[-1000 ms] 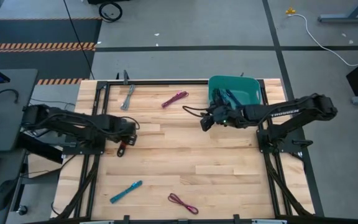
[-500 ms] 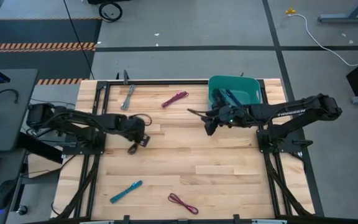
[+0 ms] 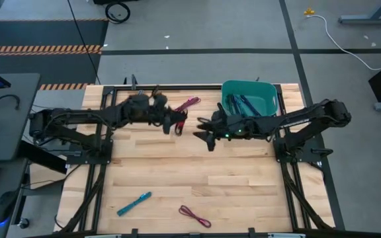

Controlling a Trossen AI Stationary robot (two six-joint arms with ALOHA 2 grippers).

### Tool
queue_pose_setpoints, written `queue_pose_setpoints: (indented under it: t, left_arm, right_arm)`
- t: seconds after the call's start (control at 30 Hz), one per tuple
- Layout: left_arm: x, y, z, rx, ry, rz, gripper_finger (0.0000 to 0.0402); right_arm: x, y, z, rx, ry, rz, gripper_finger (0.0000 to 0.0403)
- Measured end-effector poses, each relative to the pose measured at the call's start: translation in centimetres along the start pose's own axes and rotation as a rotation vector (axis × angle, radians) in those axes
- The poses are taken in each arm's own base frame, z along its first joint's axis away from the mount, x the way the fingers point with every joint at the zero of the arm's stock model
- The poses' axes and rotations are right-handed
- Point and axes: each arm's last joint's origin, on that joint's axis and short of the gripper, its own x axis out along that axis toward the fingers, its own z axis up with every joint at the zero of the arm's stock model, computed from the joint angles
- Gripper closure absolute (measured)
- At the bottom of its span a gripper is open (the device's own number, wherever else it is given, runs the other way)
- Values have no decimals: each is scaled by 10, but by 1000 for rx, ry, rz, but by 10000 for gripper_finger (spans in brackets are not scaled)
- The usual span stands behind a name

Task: Pick and place USB-C Cables
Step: Put the black charger cable into the blue bin

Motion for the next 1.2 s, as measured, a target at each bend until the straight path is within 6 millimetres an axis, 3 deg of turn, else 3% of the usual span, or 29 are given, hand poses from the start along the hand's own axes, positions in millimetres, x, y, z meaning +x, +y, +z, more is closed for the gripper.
queue_pose_setpoints:
  t: [0.17,0.33,0.5,0.63,0.8,1.0,1.2]
  left_arm:
    - [4,-6,22,81,-59,-10,363]
    - [10,-5,29,105,-49,-32,362]
    - [16,-4,28,108,-39,-50,361]
    - [16,-3,27,118,-31,-49,347]
    - [14,1,26,189,2,-13,289]
    - [8,19,21,135,129,95,214]
    - [4,27,7,105,272,171,185]
  right_arm:
    - [15,1,11,13,-229,17,132]
    - [26,-5,16,-20,-305,2,131]
    - [39,-2,24,-104,-302,25,168]
    - [35,1,31,-134,-300,-16,241]
    - [15,-6,34,-65,-142,-103,345]
    - [-33,-40,40,41,101,-382,345]
    - [-90,-99,54,200,247,-768,345]
